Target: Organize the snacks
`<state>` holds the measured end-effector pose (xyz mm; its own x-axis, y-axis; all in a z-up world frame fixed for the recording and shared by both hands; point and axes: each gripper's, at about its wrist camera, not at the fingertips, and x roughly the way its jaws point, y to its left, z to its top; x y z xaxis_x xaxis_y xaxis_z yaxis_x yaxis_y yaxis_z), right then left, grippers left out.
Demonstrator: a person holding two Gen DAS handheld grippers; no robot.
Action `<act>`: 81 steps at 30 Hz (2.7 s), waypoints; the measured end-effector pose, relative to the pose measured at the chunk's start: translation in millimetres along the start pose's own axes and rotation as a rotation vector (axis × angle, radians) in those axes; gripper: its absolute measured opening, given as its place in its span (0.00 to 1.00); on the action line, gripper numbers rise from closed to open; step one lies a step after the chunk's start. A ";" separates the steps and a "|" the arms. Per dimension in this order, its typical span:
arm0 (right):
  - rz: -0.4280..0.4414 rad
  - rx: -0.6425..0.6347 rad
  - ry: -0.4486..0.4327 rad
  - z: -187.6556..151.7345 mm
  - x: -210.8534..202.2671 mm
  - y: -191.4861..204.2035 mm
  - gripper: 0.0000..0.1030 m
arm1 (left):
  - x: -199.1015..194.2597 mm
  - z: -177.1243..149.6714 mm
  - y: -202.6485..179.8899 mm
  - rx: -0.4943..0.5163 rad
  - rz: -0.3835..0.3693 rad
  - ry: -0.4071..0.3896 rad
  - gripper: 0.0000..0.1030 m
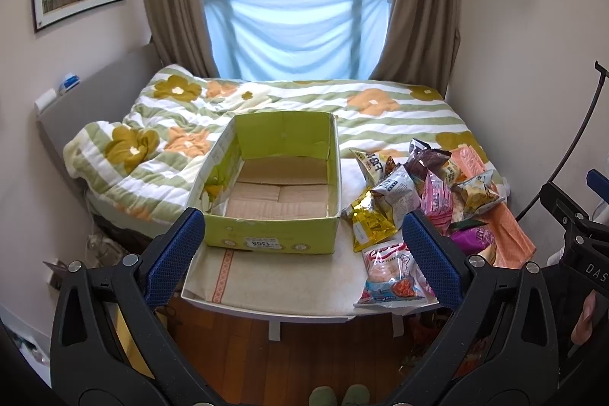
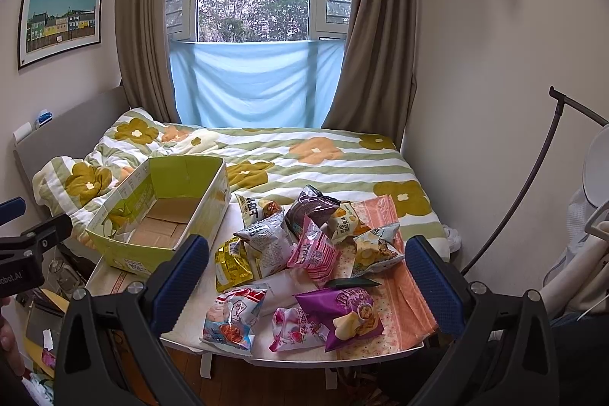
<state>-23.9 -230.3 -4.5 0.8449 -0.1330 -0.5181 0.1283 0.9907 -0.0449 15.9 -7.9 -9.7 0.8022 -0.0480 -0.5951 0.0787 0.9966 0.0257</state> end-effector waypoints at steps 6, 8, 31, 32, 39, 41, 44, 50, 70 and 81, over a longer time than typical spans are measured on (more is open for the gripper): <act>0.000 0.000 0.002 -0.2 0.2 0.2 1.00 | 0.0 -0.6 1.5 0.000 -0.001 0.001 1.00; -0.001 -0.001 0.002 0.0 0.2 0.2 1.00 | -0.4 -0.8 1.9 0.000 0.000 0.001 1.00; -0.029 0.014 0.045 1.8 4.4 0.4 1.00 | 18.5 0.5 4.7 0.022 -0.053 0.048 1.00; -0.042 0.015 0.058 2.6 7.6 -2.7 1.00 | 24.8 0.8 3.7 0.027 -0.063 0.065 1.00; -0.058 0.061 0.167 -13.0 42.8 -35.5 1.00 | 88.2 -16.6 -21.6 0.086 -0.152 0.227 1.00; -0.055 0.068 0.217 -25.0 59.3 -47.8 1.00 | 111.2 -26.7 -35.6 0.111 -0.172 0.292 1.00; -0.023 0.080 0.291 -42.5 86.4 -67.3 1.00 | 142.6 -41.9 -54.7 0.110 -0.219 0.376 1.00; 0.113 0.038 0.440 -79.9 148.7 -91.4 1.00 | 202.7 -75.0 -89.9 0.113 -0.251 0.533 1.00; 0.378 -0.136 0.634 -122.1 254.0 -87.2 1.00 | 290.3 -123.4 -117.0 0.032 -0.274 0.768 0.71; 0.429 -0.137 0.621 -114.8 250.4 -86.5 0.72 | 270.0 -109.6 -110.4 0.023 -0.254 0.728 0.64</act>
<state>116.9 -346.0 -228.4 0.3538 0.2643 -0.8972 -0.2445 0.9520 0.1840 159.0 -123.5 -261.3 0.1670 -0.2103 -0.9633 0.2268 0.9590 -0.1700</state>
